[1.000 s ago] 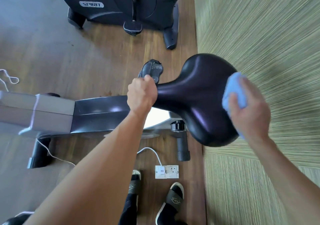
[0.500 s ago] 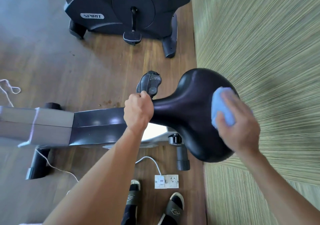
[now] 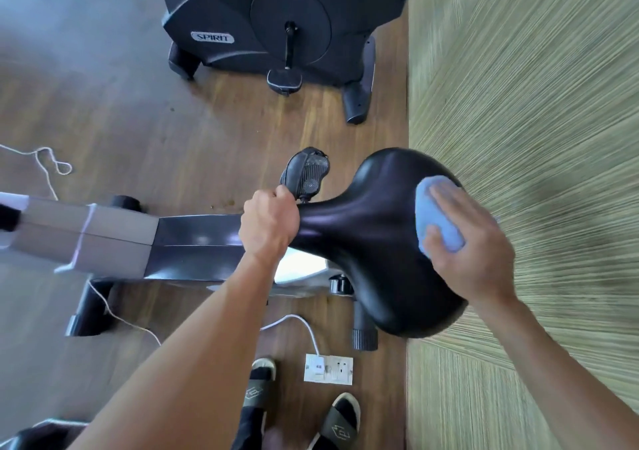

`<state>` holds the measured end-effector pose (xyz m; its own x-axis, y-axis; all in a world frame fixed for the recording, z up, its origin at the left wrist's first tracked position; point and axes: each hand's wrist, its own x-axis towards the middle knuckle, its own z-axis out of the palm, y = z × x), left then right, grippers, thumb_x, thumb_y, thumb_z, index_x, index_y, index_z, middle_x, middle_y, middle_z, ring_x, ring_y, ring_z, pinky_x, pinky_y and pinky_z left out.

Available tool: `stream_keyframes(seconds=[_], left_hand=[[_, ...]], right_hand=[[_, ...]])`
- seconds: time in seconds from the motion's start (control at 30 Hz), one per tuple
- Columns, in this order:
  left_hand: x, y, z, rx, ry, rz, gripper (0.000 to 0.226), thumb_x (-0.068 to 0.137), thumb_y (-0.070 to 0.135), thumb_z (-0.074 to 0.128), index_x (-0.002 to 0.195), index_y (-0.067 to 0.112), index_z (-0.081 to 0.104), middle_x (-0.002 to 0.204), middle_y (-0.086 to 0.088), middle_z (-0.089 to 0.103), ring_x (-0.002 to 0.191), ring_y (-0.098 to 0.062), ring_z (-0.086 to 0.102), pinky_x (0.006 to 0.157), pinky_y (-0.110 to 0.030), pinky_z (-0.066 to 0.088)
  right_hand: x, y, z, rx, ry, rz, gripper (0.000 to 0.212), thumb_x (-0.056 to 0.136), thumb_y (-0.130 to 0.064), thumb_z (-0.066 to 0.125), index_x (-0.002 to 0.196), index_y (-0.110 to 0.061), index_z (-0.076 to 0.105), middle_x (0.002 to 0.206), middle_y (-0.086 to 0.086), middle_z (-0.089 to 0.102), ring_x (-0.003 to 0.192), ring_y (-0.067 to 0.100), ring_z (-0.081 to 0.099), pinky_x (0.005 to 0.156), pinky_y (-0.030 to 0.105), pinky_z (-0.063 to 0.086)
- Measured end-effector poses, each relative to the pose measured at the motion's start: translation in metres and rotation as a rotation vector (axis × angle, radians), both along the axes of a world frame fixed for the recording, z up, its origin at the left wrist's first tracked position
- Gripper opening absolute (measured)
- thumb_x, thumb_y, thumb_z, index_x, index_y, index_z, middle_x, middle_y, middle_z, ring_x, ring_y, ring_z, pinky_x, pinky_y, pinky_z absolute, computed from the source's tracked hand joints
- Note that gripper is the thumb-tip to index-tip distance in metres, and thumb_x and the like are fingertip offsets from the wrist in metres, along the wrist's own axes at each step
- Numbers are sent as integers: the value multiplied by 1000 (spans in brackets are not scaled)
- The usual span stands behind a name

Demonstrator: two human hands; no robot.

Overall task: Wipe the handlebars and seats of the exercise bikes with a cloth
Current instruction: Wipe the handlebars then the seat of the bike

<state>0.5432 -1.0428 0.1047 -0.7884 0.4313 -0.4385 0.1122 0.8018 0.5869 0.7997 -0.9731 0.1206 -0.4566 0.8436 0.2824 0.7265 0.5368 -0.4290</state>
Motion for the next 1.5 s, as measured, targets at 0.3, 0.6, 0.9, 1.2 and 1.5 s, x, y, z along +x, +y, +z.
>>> stream_keyframes(seconds=[0.3,0.6,0.9,1.2,1.5], left_hand=[[-4,2,-5,-32,-2,0,47,99,34,32,111,7,68,118,-17,66,98,-38,56,86,-42,43],[-10,5,0,12,-174,-50,35,102,28,35,72,18,48,99,-8,54,94,-35,53,82,-36,36],[-40,3,-11,85,-531,-200,57,109,46,29,89,14,71,97,-4,69,91,-21,62,85,-35,47],[-37,81,2,278,-446,-215,59,109,46,30,90,8,72,88,-10,72,73,-25,62,73,-36,49],[-16,113,2,250,-485,-408,57,109,47,33,102,6,72,100,-11,75,79,-25,66,68,-34,46]], right_hand=[[-107,-5,0,39,-44,210,41,79,-34,61,116,-24,77,124,-7,72,112,17,66,97,32,50],[-67,18,-1,53,-38,-262,48,85,-30,55,129,-16,70,138,2,65,126,24,60,104,38,46],[-77,-78,-8,70,-140,228,53,88,-27,62,140,-17,63,148,3,56,137,25,54,108,49,46],[-137,26,7,2,-59,-215,40,79,-32,67,117,-23,75,120,-4,72,110,20,64,93,33,45],[-22,-40,-3,-25,27,-407,50,86,-30,58,134,-22,68,142,-5,61,129,18,60,102,39,49]])
